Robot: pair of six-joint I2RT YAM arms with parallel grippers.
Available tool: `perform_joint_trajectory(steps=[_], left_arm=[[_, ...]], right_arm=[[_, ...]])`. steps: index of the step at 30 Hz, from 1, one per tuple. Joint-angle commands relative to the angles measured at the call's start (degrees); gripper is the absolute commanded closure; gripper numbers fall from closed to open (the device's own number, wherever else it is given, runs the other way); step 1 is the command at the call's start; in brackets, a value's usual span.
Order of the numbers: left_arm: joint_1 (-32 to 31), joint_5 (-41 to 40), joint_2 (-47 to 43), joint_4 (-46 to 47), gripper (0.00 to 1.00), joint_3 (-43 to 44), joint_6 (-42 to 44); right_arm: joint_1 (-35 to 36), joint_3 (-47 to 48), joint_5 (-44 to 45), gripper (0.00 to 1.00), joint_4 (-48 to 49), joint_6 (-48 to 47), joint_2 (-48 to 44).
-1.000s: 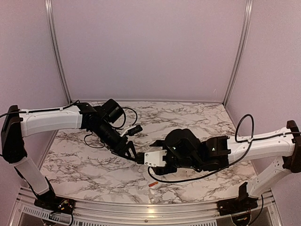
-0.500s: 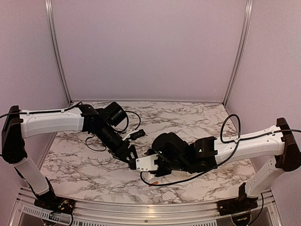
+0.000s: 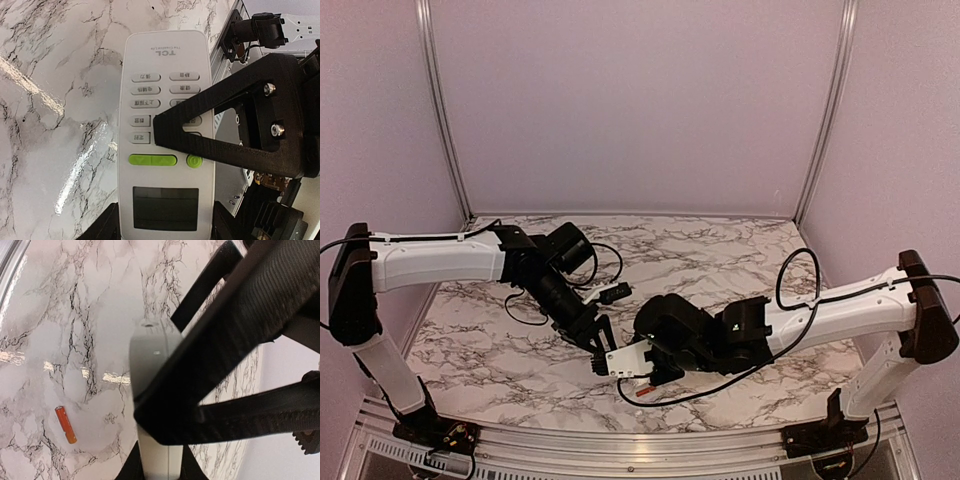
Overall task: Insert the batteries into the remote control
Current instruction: Pass from the left arm to the right, then pass from the right arm to the left
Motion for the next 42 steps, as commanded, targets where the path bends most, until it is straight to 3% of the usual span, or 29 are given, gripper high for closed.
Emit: perform_joint_trajectory(steps=[1,4,9,14,18,28,30,37,42], left_arm=[[-0.26,2.91,0.06,0.85,0.67,1.81,0.28],[-0.18,2.19,-0.33,0.83,0.48,2.43,0.50],[0.72,-0.76,-2.61,1.75,0.02,5.05,0.37],[7.56,-4.99,-9.71,9.18,0.01,6.17,-3.84],[14.67,-8.45,-16.88,18.65,0.01,2.33,-9.38],[15.74,-35.11,-39.49,44.07,0.01,-17.03,-13.40],[15.74,-32.31,-42.03,50.00,0.01,-21.32,-13.60],[12.57,-19.31,-32.85,44.74,0.01,-16.80,-9.37],[8.73,-8.45,-30.32,50.48,0.01,-16.56,-6.94]], right_arm=[[0.48,1.36,1.24,1.00,0.61,1.26,0.15],[0.48,1.01,1.74,1.00,1.44,2.13,-0.56],[-0.09,-0.62,2.16,1.00,3.44,3.95,-2.99],[-3.75,-2.39,0.00,1.00,5.87,7.44,-7.25],[-6.57,-2.90,-2.90,1.00,9.16,12.72,-11.31],[-14.29,-2.81,-0.55,1.00,30.13,34.63,-21.24],[-15.50,-2.67,-1.60,1.00,32.12,39.21,-21.91],[-16.31,-5.56,-4.78,1.00,41.00,54.30,-24.64],[-16.33,-6.43,-13.18,1.00,44.82,58.59,-25.06]])
